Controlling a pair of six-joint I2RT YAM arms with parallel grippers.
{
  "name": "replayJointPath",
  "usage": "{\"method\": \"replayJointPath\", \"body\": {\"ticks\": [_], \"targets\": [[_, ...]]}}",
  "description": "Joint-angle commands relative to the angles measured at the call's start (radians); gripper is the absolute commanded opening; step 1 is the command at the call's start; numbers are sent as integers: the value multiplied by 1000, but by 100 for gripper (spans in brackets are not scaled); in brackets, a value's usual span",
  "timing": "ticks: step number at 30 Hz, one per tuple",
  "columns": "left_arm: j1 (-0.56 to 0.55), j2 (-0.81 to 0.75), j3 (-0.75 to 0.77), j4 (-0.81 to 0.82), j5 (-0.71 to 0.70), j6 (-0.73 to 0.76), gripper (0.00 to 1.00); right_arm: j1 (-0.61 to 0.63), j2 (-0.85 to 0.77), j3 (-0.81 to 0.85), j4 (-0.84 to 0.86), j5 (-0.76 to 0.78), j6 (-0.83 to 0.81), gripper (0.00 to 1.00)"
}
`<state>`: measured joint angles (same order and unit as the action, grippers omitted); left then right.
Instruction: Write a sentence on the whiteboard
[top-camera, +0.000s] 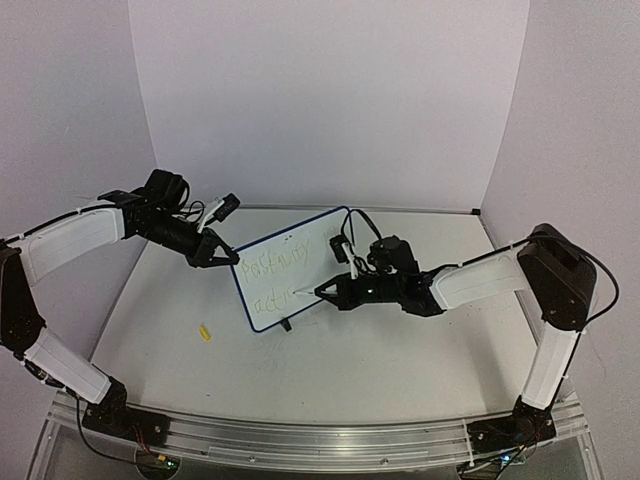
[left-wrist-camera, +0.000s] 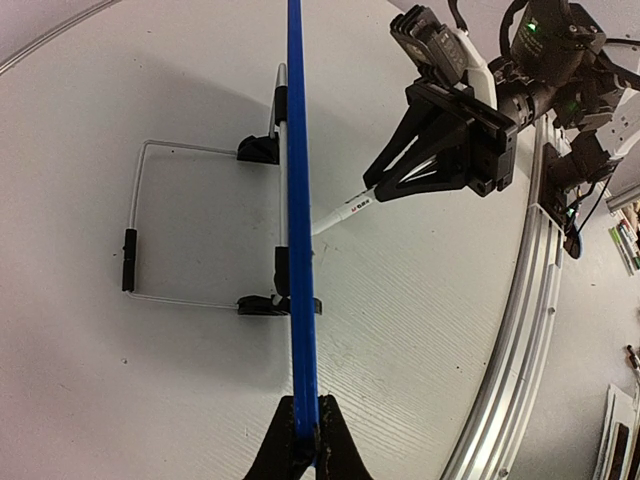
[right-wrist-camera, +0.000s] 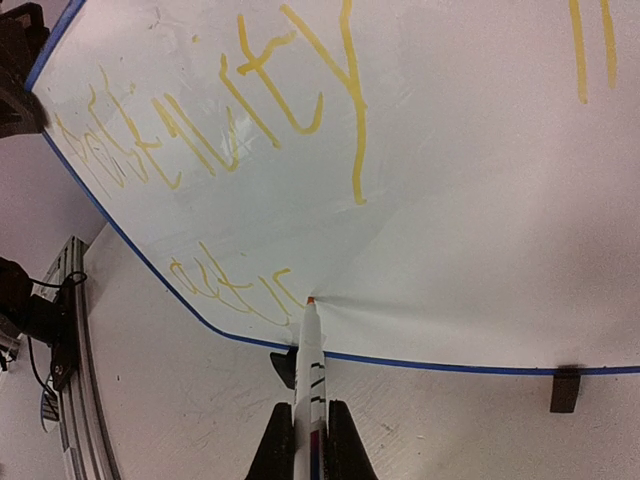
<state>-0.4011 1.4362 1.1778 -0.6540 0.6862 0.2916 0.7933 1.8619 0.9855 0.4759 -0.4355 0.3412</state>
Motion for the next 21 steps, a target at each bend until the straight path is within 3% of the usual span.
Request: {"method": "replayJointPath", "body": {"ticks": [1,21], "targets": [[-19,25,23,-38,2,3,0,-7,-47,15,33,51,-13,0],[-21,29,22,-40,2,3,0,-5,-30,48,34,-7,-16,0]]}}
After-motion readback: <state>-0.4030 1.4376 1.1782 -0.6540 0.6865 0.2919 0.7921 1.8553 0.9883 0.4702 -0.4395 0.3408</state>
